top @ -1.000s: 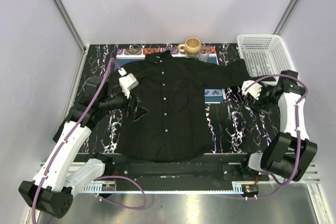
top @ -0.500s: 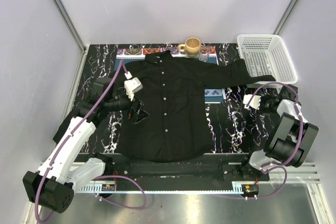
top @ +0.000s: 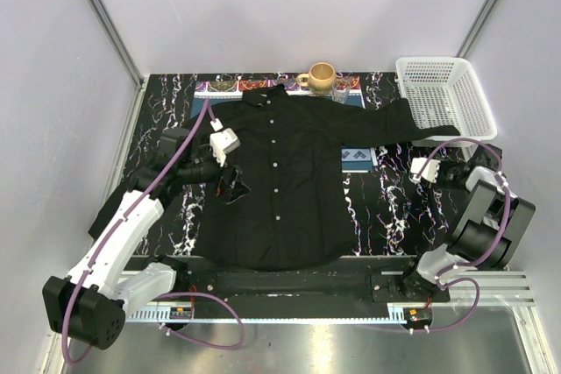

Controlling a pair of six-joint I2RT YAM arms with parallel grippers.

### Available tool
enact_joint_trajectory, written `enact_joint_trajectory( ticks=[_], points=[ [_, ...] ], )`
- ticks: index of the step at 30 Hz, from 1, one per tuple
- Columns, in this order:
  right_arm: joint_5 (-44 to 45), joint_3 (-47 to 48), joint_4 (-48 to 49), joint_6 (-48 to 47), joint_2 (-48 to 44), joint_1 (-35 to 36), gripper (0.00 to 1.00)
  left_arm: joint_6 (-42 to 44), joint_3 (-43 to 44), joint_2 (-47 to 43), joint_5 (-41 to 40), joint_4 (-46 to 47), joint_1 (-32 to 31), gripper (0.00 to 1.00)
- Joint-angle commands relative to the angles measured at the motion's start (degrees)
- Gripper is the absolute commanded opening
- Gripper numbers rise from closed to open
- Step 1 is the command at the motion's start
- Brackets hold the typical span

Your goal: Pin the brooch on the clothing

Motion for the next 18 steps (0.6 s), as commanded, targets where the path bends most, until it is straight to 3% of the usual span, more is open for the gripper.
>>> enact_joint_trajectory(
  ticks=[1, 18],
  points=[
    [-3.4, -1.1, 4.3, -24.7, 0.8, -0.4, 0.44, 0.4, 0.2, 0.2, 1.0, 3.2, 0.5, 0.99],
    [-4.2, -4.3, 11.8, -25.1, 3.7, -0.3, 0.42, 0.5, -0.1, 2.1, 0.9, 3.2, 0.8, 0.99]
  ],
)
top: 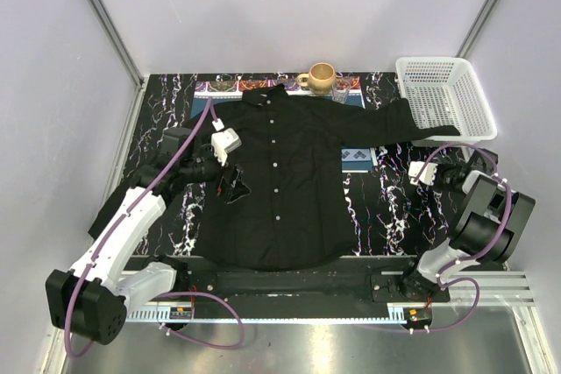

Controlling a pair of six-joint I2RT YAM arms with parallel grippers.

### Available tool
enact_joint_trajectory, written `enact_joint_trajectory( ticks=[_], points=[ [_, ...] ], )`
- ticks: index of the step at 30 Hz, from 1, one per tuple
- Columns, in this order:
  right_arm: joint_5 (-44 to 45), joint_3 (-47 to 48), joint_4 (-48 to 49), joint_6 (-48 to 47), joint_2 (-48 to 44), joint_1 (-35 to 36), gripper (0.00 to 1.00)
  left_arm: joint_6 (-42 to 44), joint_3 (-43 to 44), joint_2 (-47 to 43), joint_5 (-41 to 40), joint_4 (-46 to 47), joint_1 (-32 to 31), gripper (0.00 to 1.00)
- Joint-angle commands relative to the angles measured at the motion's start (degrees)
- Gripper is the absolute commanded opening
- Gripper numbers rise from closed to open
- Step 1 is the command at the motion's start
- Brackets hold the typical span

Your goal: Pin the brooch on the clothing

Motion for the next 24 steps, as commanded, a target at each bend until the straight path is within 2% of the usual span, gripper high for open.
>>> enact_joint_trajectory(
  ticks=[1, 11, 24],
  points=[
    [-2.6, -0.7, 3.4, -25.2, 1.1, -0.3, 0.42, 0.4, 0.3, 0.6, 0.9, 3.1, 0.4, 0.99],
    [-3.9, -1.7, 9.1, -25.0, 3.4, -0.2, 0.42, 0.5, 0.4, 1.5, 0.9, 3.1, 0.7, 0.99],
    [-5.7, -3.5, 12.5, -29.1, 5.4, -0.2, 0.41, 0.5, 0.4, 2.3, 1.0, 3.1, 1.0, 0.99]
  ],
)
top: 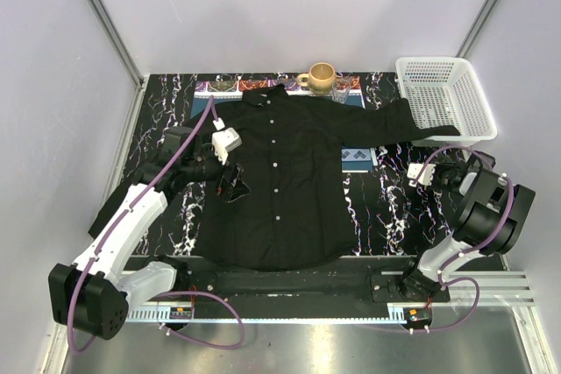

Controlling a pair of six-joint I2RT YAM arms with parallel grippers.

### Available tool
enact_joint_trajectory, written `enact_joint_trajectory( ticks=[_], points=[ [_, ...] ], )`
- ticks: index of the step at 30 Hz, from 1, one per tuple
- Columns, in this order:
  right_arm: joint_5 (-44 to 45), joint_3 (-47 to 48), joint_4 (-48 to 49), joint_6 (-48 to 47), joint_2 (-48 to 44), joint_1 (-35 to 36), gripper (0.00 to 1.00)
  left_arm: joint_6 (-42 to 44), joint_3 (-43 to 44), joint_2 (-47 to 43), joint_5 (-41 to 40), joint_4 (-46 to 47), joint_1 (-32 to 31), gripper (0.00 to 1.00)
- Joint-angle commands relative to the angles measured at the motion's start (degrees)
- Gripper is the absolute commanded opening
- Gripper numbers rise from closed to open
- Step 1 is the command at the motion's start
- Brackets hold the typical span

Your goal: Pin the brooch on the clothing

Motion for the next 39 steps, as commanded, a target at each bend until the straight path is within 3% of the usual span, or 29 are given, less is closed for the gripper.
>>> enact_joint_trajectory(
  ticks=[1, 10, 14, 16, 21, 33, 39],
  points=[
    [-2.5, -1.4, 1.9, -29.1, 1.6, -0.2, 0.41, 0.5, 0.4, 0.5, 1.0, 3.1, 0.4, 0.99],
    [-3.6, -4.1, 7.1, -27.9, 1.3, -0.2, 0.29, 0.5, 0.4, 0.4, 1.2, 2.6, 0.7, 0.99],
    [-4.6, -6.0, 9.4, -25.7, 0.0, -0.2, 0.14, 0.6, 0.4, 0.5, 1.3, 2.6, 0.7, 0.99],
    [-5.1, -6.6, 9.8, -24.4, -1.1, -0.2, 0.00, 0.6, 0.4, 0.5, 1.1, 2.5, 0.7, 0.99],
    [-6.7, -6.6, 7.5, -20.7, -5.8, -0.2, 0.00, 0.7, 0.4, 0.2, 1.2, 2.4, 0.7, 0.99],
    [-13.1, -3.5, -18.0, -23.7, -19.6, -0.2, 0.00, 0.5, 0.5, -1.1, 2.0, 1.7, 0.8, 0.99],
    [-17.1, 2.7, -42.5, -24.5, -29.8, 0.7, 0.00, -0.5, -0.1, -4.2, 5.8, 2.4, 1.7, 0.99]
  ],
)
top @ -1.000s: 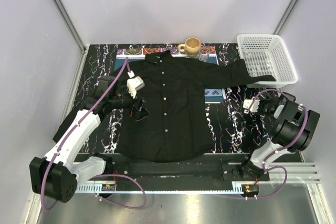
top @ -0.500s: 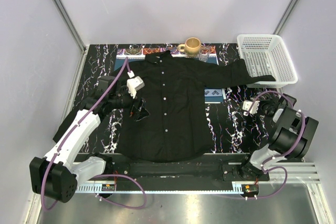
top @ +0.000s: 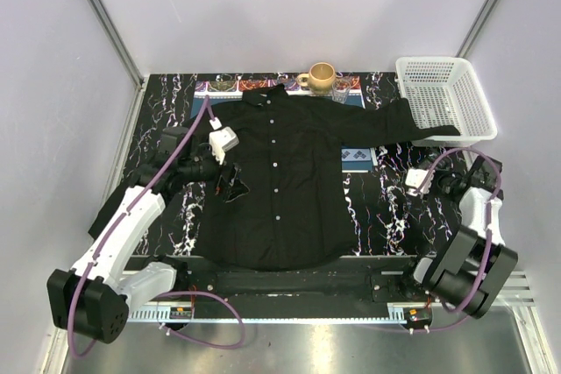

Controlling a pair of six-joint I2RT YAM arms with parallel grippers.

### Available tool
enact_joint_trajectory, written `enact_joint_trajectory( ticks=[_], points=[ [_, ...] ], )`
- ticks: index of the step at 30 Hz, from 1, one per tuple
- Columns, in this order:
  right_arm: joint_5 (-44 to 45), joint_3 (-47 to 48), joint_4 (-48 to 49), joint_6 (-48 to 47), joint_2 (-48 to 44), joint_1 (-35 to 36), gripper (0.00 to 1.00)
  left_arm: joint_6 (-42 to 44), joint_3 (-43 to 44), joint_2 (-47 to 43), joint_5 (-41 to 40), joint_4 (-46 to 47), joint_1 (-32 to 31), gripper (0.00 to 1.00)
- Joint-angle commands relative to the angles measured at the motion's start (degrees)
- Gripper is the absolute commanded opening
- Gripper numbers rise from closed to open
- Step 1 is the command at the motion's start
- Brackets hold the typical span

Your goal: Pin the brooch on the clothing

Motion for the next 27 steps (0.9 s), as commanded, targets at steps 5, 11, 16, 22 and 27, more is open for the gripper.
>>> enact_joint_trajectory(
  ticks=[5, 11, 16, 22, 27],
  points=[
    [-5.6, 12.3, -38.3, -16.4, -14.1, 10.1, 0.00, -0.3, -2.6, -9.4, 11.7, 7.6, 1.0, 0.98],
    [-1.9, 19.7, -34.9, 16.2, -13.9, 27.5, 0.00, -0.5, -1.2, -11.2, 15.0, 7.0, 1.0, 0.95],
    [-1.4, 30.2, -32.2, 47.3, -5.7, 40.9, 0.00, -2.3, 0.4, -11.1, 16.3, 6.3, 1.0, 0.92],
    [-5.2, 39.8, -31.5, 74.8, 3.4, 49.9, 0.00, -3.5, 0.8, -11.8, 17.8, 6.9, 1.0, 0.82],
    [-13.2, 35.5, -12.1, 105.4, 1.5, 51.6, 0.00, -6.8, 2.3, -11.0, 22.4, 8.8, 0.9, 0.73]
  ],
)
